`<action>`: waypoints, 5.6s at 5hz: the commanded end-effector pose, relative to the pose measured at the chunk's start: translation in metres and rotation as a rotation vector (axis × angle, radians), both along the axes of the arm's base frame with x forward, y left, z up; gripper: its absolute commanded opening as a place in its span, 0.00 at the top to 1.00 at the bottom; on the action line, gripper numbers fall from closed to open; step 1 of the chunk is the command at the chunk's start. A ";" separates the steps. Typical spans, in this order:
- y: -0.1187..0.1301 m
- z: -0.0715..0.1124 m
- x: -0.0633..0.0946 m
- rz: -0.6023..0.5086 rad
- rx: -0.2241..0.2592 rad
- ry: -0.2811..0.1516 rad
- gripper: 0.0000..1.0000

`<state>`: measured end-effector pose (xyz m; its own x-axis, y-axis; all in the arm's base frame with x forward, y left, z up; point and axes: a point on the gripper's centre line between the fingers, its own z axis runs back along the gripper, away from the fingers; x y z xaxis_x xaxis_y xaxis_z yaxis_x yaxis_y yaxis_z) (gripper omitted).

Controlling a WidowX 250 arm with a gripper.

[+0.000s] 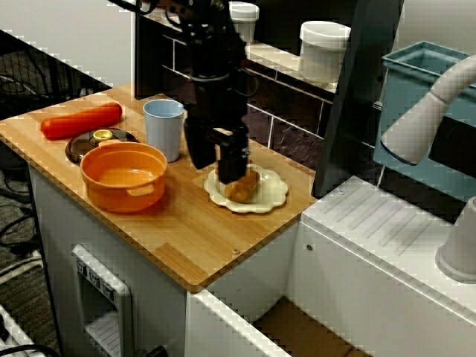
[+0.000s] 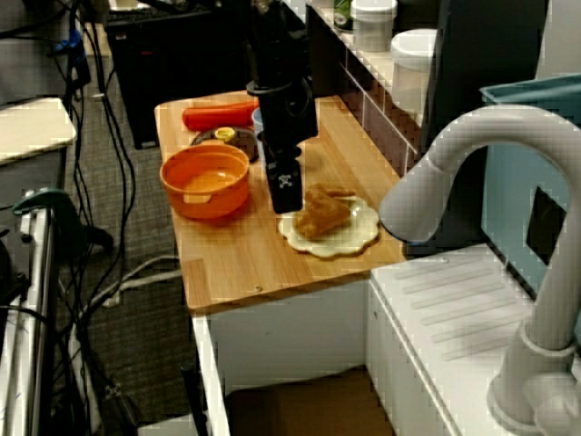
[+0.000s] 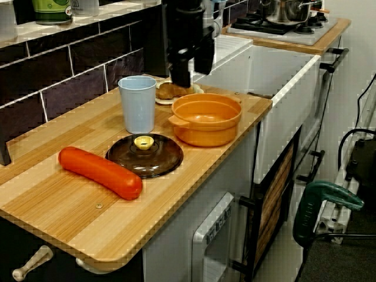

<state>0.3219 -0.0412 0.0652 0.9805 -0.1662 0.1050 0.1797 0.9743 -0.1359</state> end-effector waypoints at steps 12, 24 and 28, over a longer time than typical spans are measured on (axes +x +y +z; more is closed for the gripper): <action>-0.004 -0.013 0.039 0.782 0.035 -0.043 0.00; 0.033 0.048 -0.043 0.650 -0.071 -0.007 1.00; 0.074 0.028 -0.105 0.609 -0.059 -0.032 1.00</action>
